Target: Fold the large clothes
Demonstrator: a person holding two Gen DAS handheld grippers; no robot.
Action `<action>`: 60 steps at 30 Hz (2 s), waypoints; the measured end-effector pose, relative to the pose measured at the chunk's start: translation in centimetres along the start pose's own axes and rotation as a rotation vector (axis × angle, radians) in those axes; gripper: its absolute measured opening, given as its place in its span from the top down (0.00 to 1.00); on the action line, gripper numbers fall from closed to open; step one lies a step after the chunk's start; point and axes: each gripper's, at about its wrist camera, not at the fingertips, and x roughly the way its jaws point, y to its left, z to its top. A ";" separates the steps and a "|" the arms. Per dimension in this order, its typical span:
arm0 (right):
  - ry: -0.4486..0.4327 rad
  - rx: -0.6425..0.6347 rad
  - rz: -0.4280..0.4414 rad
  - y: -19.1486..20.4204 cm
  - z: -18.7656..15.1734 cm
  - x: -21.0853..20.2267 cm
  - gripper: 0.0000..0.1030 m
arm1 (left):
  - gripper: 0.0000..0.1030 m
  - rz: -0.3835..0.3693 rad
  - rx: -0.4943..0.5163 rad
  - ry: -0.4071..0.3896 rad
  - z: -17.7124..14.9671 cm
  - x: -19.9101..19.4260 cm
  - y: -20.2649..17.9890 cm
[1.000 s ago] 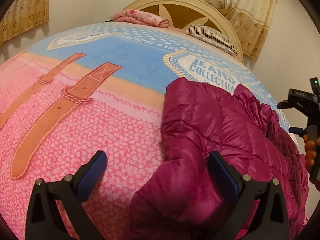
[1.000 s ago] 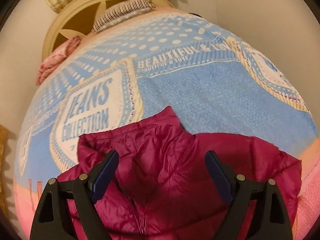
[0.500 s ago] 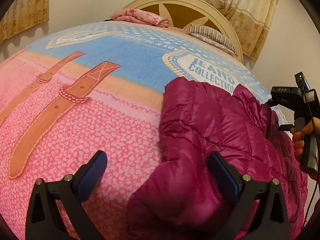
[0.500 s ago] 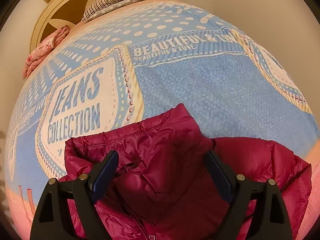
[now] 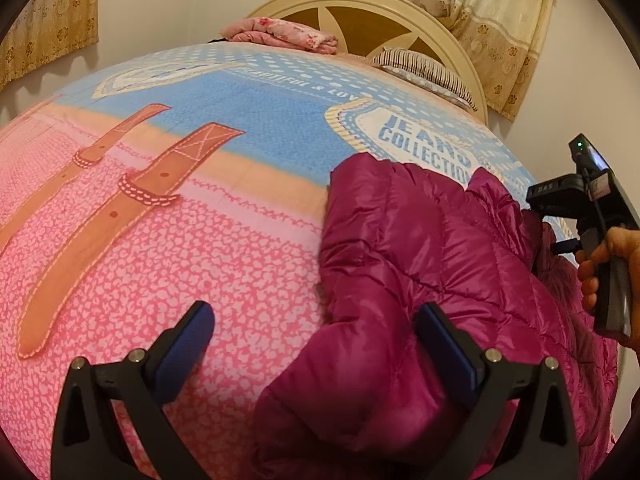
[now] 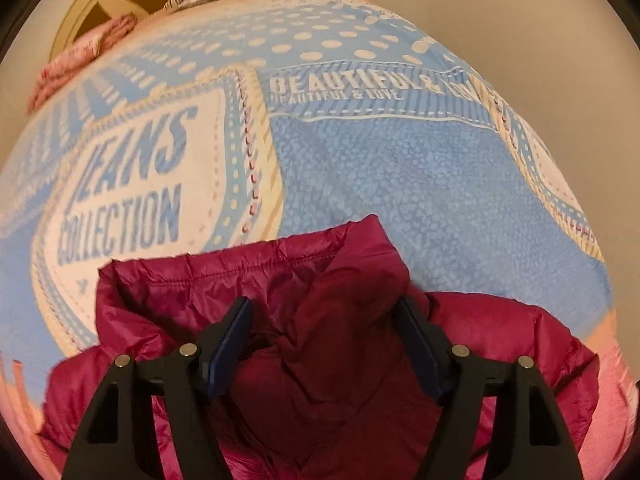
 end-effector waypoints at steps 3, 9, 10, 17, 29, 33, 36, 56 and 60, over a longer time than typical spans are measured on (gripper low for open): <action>0.008 0.000 0.001 -0.3 0.0 0.0 0.50 | 0.00 -0.001 -0.001 0.000 0.0 0.0 0.0; 0.047 0.081 0.093 -3.3 -0.2 -0.3 0.84 | 0.00 -0.002 -0.003 0.000 0.0 0.1 0.0; 0.046 0.091 0.107 -3.6 -0.3 -0.5 0.85 | 0.00 -0.003 -0.003 -0.001 0.0 0.1 0.0; 0.019 0.088 0.138 -5.7 -1.6 -3.0 0.88 | 0.00 -0.004 -0.005 0.000 0.1 0.2 0.0; 0.011 0.103 0.135 -11.0 -7.8 -4.3 0.92 | 0.00 -0.014 -0.013 -0.002 0.2 0.2 0.2; 0.001 0.160 0.162 -12.2 -9.7 -2.7 0.92 | 0.00 -0.014 -0.014 -0.002 0.2 0.3 0.2; -0.044 0.189 0.183 -12.5 -10.5 -2.3 0.92 | 0.00 -0.011 -0.011 -0.001 0.2 0.3 0.3; -0.290 0.100 0.122 -11.2 -13.5 -2.9 0.93 | 0.00 -0.258 0.195 0.055 8.9 -1.6 -12.0; -0.294 0.110 0.139 -11.5 -13.8 -2.9 0.93 | 0.00 -0.246 0.242 0.153 9.2 2.9 -16.6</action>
